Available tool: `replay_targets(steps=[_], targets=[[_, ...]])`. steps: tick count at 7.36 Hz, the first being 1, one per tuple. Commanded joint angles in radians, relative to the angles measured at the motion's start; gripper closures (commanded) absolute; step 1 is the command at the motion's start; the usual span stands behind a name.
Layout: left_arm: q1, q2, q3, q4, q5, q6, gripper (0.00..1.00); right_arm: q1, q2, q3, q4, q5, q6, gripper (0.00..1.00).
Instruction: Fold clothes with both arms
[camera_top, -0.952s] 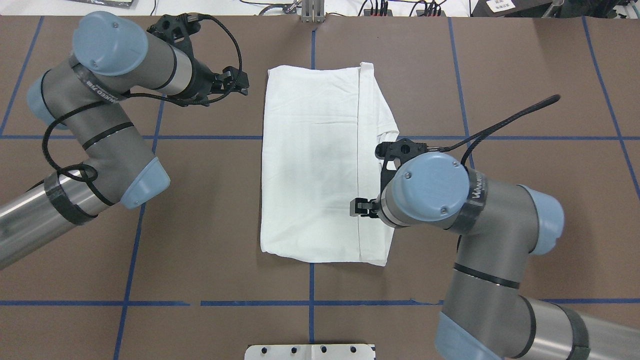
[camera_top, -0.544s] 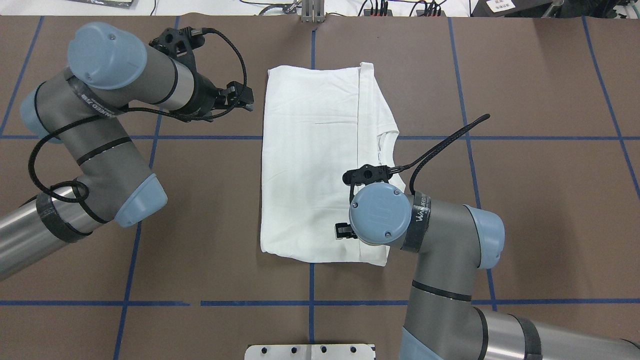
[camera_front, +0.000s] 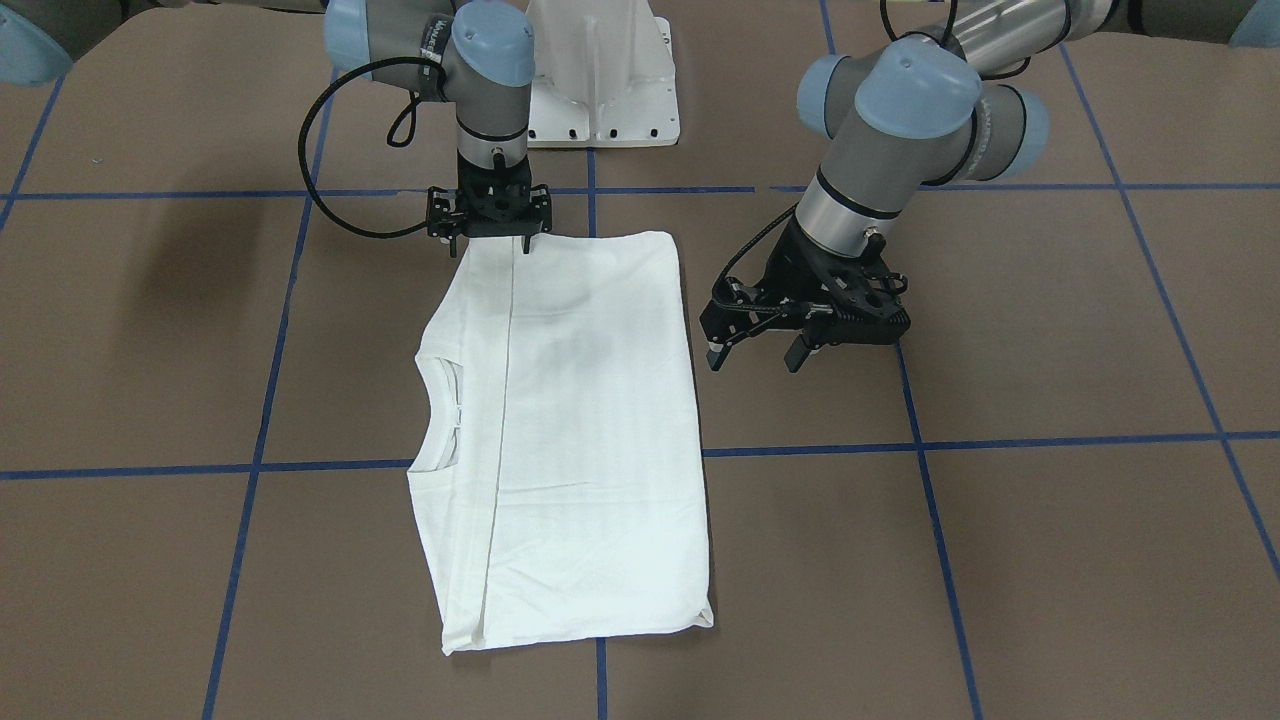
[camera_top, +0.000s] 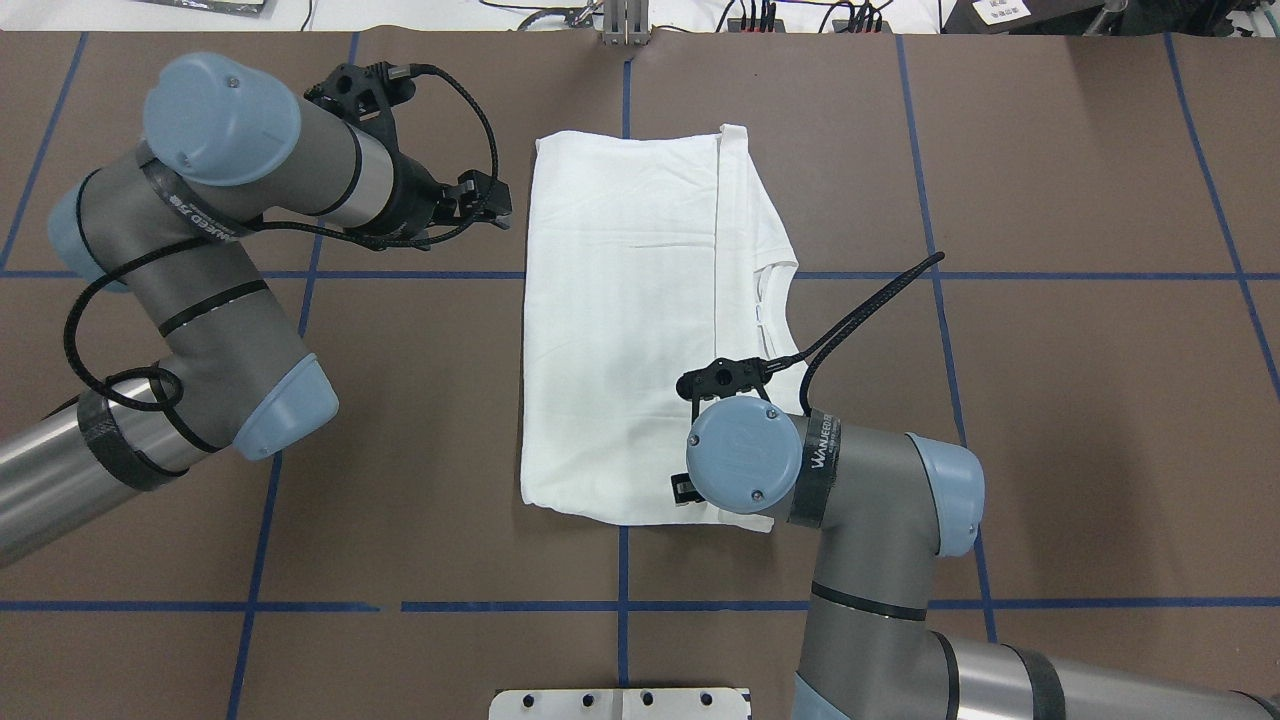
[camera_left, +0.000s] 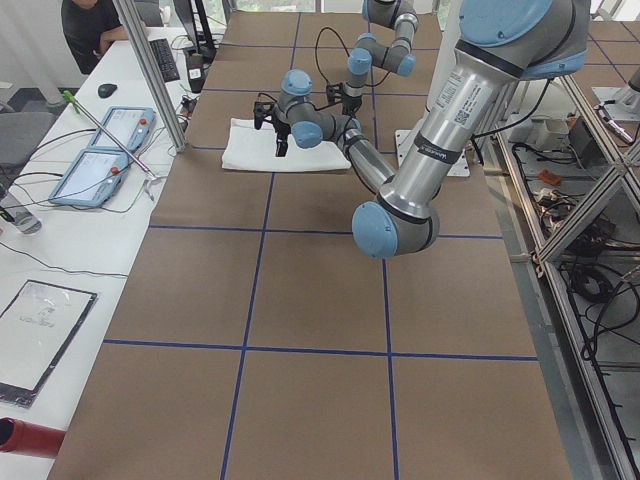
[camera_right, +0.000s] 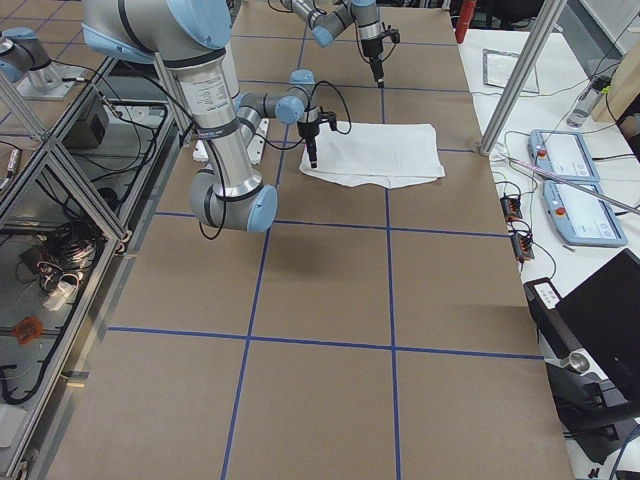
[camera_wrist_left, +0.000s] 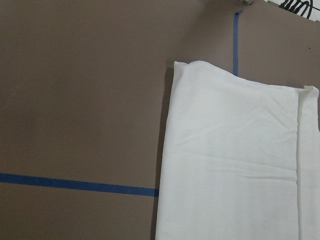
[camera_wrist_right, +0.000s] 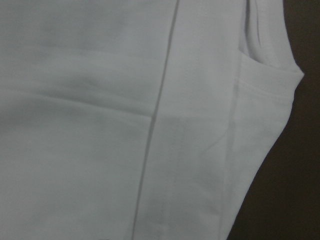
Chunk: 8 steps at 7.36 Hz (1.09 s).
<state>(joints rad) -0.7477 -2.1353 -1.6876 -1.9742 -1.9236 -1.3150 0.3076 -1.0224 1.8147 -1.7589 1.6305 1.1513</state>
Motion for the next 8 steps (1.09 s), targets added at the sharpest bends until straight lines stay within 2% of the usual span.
replay_targets(steps=[1, 3, 8], targets=[[0.007, 0.0, 0.0, 0.0, 0.0, -0.001, 0.0, -0.01, -0.005, -0.009, -0.002, -0.001, -0.012, 0.0], [0.016, -0.002, 0.008, -0.008, 0.002, -0.019, 0.0, -0.01, -0.005, -0.002, -0.057, 0.0, -0.065, 0.0], [0.024, -0.011, 0.008, -0.008, 0.002, -0.026, 0.0, 0.03, -0.041, 0.011, -0.059, 0.002, -0.125, 0.0]])
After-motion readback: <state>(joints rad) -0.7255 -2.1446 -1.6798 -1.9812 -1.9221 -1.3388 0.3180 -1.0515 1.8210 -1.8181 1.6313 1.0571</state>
